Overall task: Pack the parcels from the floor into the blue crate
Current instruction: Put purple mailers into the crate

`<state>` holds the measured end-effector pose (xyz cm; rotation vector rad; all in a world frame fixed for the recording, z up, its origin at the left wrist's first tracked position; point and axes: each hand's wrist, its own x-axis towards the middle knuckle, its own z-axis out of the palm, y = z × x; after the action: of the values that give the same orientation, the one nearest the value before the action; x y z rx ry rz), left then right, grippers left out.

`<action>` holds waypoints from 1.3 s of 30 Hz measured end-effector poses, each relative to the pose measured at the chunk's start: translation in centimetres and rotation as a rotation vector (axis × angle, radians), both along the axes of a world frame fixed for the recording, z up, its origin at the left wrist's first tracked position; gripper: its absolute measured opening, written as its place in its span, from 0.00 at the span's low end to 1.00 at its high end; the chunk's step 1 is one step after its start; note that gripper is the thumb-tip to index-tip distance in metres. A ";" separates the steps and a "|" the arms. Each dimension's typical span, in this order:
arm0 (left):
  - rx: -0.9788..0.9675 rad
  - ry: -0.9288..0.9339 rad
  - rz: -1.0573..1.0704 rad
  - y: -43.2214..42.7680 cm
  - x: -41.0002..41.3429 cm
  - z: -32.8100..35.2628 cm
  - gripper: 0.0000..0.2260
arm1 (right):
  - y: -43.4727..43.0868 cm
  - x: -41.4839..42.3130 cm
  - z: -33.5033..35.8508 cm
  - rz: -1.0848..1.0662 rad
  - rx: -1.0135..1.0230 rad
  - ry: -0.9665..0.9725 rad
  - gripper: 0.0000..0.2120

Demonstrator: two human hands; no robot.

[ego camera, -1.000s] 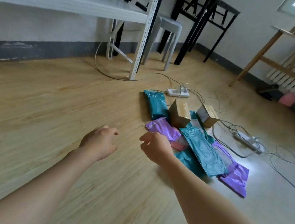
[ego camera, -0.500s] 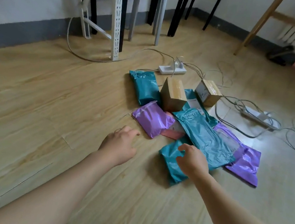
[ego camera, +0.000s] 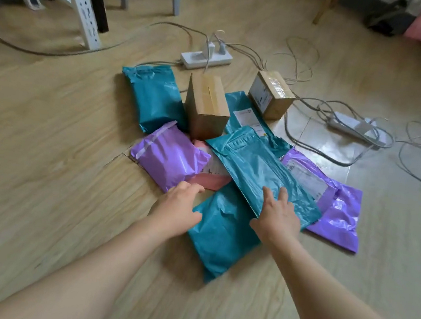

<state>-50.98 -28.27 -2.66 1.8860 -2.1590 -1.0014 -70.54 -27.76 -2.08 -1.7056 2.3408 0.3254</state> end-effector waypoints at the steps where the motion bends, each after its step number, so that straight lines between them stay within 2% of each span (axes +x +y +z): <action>1: 0.011 0.002 -0.003 -0.5 -0.5 -0.4 0.25 | -0.6 -0.6 -0.6 0.024 0.030 0.048 0.37; 4: 0.029 -0.001 -0.011 -1.5 -1.6 -1.4 0.24 | -1.7 -1.7 -2.8 0.069 0.094 0.102 0.44; 7: 0.060 0.001 -0.005 -2.0 -2.0 -2.3 0.24 | -2.2 -1.9 -4.5 0.059 0.147 0.046 0.44; 13: 0.103 0.007 0.052 -2.6 -2.3 -3.7 0.23 | -2.8 -2.2 -5.1 0.039 -0.047 -0.038 0.29; 17: 0.115 0.033 0.104 -3.2 -3.5 -4.4 0.23 | -3.6 -2.3 -4.0 -0.107 -0.004 -0.413 0.16; 19: 0.068 0.033 0.114 -3.3 -4.5 -4.5 0.24 | -4.2 -2.7 -3.5 -0.173 -0.134 -0.438 0.11; 21: -0.071 -0.001 0.104 -3.4 -5.9 -4.3 0.25 | -4.8 -4.1 -3.2 -0.307 -0.344 -0.440 0.09; 22: -0.140 -0.010 0.093 -3.5 -6.6 -4.2 0.25 | -5.0 -5.0 -3.4 -0.354 -0.393 -0.435 0.10; 24: -0.171 -0.026 0.020 -3.9 -7.9 -4.1 0.27 | -5.3 -6.6 -3.8 -0.319 -0.340 -0.360 0.16; 28: 0.078 -0.271 -0.310 -4.2 -9.2 -5.1 0.34 | -6.9 -10.5 -4.4 -0.259 -0.273 -0.283 0.27; 30: 0.186 -0.354 -0.364 -4.0 -9.1 -5.6 0.36 | -7.6 -12.6 -4.9 -0.242 -0.074 -0.246 0.31; 32: 0.223 -0.396 -0.374 -3.8 -9.2 -5.9 0.37 | -7.4 -13.5 -5.8 -0.265 0.076 -0.230 0.31; 34: 0.225 -0.426 -0.371 -4.1 -9.6 -5.7 0.37 | -7.2 -13.3 -6.5 -0.256 0.019 -0.240 0.25; 36: 0.214 -0.444 -0.354 -4.5 -10.1 -5.2 0.35 | -7.5 -12.8 -6.3 -0.238 -0.144 -0.232 0.20; 38: 0.194 -0.469 -0.349 -4.9 -10.6 -4.9 0.34 | -8.1 -13.6 -6.0 -0.303 -0.313 -0.193 0.21; 39: 0.185 -0.482 -0.350 -5.0 -10.8 -4.9 0.33 | -8.1 -14.5 -6.2 -0.362 -0.331 -0.162 0.25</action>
<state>-61.82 -33.23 -7.51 2.0438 -2.8388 -0.8904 -85.02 -35.83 -8.25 -1.3216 2.6185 -0.2671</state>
